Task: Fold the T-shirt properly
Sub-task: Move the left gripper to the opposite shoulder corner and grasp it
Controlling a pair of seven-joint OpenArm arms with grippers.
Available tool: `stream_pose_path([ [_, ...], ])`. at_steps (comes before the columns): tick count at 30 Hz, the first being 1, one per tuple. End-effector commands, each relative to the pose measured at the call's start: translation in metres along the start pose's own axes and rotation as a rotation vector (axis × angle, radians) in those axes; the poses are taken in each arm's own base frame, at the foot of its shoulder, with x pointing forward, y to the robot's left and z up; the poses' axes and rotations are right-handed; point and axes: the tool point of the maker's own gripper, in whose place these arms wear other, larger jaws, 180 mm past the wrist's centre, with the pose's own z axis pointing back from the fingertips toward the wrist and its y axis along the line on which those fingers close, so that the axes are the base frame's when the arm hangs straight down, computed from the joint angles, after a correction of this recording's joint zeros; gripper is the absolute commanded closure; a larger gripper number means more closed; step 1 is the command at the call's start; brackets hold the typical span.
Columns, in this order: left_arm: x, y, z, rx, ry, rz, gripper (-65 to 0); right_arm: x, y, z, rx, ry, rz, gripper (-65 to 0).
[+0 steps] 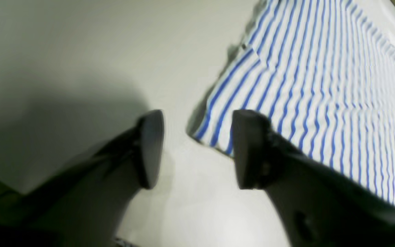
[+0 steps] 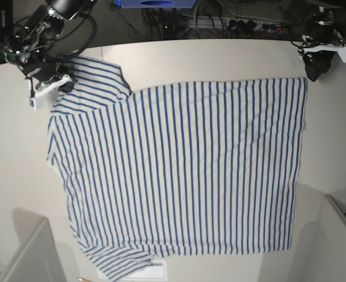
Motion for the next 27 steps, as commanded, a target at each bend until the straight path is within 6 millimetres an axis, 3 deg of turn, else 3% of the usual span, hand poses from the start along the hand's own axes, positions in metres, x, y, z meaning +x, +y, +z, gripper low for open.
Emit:
stream_pose_path([
  [1, 0.006, -0.004, -0.002, -0.026, -0.016, -0.012, -36.4, -0.012, -0.005, 0.000, -0.026, 0.060, 0.004, 0.0],
  [4, -0.010, -0.003, -0.006, -0.024, 0.021, 0.006, -39.0, -0.011, -0.005, 0.001, -0.027, 0.060, 0.005, 0.0],
  [10, -0.014, -0.007, -0.018, -0.027, 0.017, 0.038, -39.0, -0.011, -0.006, 0.001, -0.029, 0.060, 0.003, 0.0],
  [14, -0.036, -0.007, -0.031, -0.013, 0.126, 0.091, -38.8, -0.011, -0.006, 0.001, -0.029, 0.060, 0.003, 0.0],
  [22, -0.046, -0.010, -0.042, 0.007, 0.185, 0.189, -38.8, -0.011, -0.006, 0.001, -0.029, 0.060, 0.003, 0.0],
  [27, -0.042, -0.018, -0.050, -0.014, 0.177, 0.197, -38.3, -0.011, -0.006, 0.001, -0.029, 0.060, 0.003, 0.0],
])
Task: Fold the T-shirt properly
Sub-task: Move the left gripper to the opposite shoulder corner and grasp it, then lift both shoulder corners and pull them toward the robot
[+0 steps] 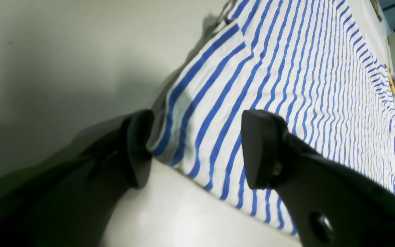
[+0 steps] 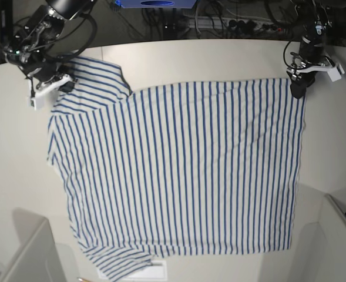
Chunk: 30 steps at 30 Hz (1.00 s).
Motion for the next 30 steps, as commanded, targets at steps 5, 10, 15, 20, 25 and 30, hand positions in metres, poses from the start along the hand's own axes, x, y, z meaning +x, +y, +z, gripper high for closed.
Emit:
stream_pose_path([
  [5, -0.006, 0.000, -0.002, 0.013, 0.041, -0.011, -16.1, -0.010, -0.007, 0.001, -0.032, 0.054, 0.003, 0.0],
  [10, -0.005, 0.001, -0.001, 0.014, 0.043, -0.018, 0.0, -0.008, -0.007, 0.001, -0.034, 0.046, 0.004, 0.0],
  [15, 0.001, -0.004, 0.008, 0.009, 0.035, -0.071, 0.0, -0.010, -0.009, 0.003, -0.040, 0.049, -0.002, 0.0],
  [20, 0.006, -0.006, 0.021, 0.032, 0.035, -0.206, 0.0, -0.016, -0.014, 0.012, -0.065, 0.050, 0.012, 0.0],
  [25, 0.006, -0.005, 0.035, 0.057, 0.049, -0.319, 0.0, -0.014, -0.019, 0.032, -0.111, 0.021, 0.051, 0.0],
  [30, 0.006, -0.011, 0.050, 0.046, 0.054, -0.358, 0.0, -0.008, -0.020, 0.051, -0.155, -0.015, 0.097, 0.0],
])
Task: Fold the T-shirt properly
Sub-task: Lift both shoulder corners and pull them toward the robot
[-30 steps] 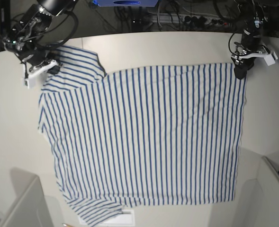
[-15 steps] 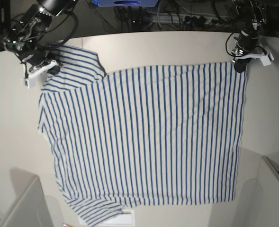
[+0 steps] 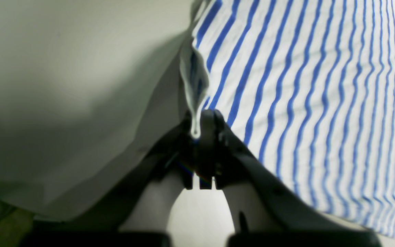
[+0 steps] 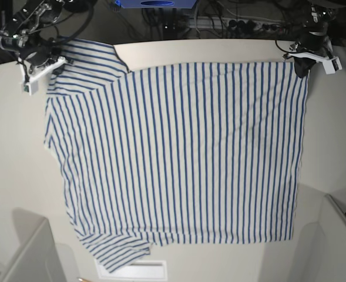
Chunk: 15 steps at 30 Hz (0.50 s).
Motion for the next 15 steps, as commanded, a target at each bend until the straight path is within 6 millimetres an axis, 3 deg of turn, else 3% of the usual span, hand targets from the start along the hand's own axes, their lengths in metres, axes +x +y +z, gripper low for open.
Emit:
stream_pose_path([
  [1, 0.010, -0.002, 0.006, -0.012, -0.034, -0.015, 0.0, 0.012, -0.003, 0.010, -0.017, -0.049, 0.019, 0.0],
  [7, 0.015, -0.011, 0.016, -0.031, -0.036, -0.051, 0.0, 0.014, -0.003, 0.018, -0.036, -0.054, 0.042, 0.0],
  [15, 0.039, -0.032, 0.013, -0.078, -0.098, -0.070, 0.0, 0.047, 0.017, 0.025, 0.037, -0.128, 0.057, 0.0],
])
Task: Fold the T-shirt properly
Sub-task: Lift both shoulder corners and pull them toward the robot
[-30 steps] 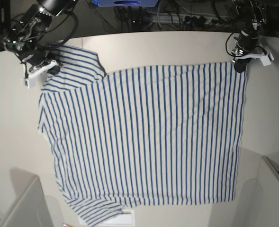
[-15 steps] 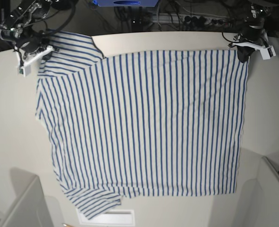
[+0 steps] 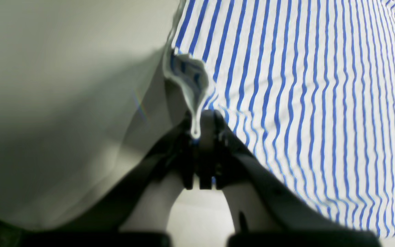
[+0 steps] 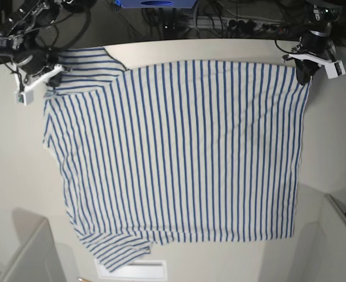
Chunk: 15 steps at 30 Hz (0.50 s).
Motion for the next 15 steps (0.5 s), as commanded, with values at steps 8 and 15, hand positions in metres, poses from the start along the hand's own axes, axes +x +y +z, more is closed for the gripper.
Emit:
stream_pose_path([
  [8, 0.018, -0.016, -0.017, -0.045, 0.011, -0.001, 0.0, 0.040, 0.009, 0.001, 0.018, -0.080, 0.021, 0.0],
  [15, 0.036, -0.017, -0.028, -0.015, -0.037, 0.044, 0.0, 0.069, 0.016, 0.001, 0.031, -0.145, -0.055, 0.0],
])
